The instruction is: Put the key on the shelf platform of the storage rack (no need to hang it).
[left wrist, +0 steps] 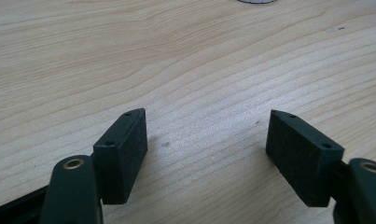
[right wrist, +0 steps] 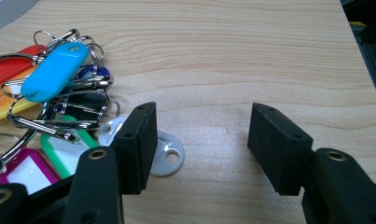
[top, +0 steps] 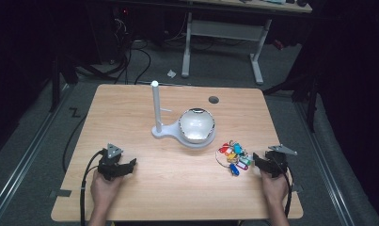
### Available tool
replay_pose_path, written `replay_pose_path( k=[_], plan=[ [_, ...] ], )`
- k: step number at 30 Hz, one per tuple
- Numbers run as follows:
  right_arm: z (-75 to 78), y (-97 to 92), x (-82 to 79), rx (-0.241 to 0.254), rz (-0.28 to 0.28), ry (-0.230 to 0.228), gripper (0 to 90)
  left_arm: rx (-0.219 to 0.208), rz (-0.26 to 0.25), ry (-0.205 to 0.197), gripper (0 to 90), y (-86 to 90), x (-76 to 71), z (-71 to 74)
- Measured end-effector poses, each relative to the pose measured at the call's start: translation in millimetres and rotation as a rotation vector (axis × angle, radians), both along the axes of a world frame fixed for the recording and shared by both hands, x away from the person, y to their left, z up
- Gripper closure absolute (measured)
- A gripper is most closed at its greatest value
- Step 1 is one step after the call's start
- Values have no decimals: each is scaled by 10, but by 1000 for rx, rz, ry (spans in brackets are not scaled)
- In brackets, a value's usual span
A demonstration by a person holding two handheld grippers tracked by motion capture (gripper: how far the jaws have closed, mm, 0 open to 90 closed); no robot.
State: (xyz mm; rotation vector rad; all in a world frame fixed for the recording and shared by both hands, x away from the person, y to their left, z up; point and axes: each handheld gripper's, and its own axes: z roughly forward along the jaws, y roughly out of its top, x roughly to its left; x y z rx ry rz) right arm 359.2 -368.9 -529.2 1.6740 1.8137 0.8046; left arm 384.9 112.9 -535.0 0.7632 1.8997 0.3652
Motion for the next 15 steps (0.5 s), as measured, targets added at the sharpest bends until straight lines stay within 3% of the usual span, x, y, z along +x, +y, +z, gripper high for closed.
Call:
replay_pose_path(
  k=[15],
  plan=[
    [2, 7, -2, 0, -3, 4, 428, 0, 0, 1, 295, 2, 0, 1]
  ],
)
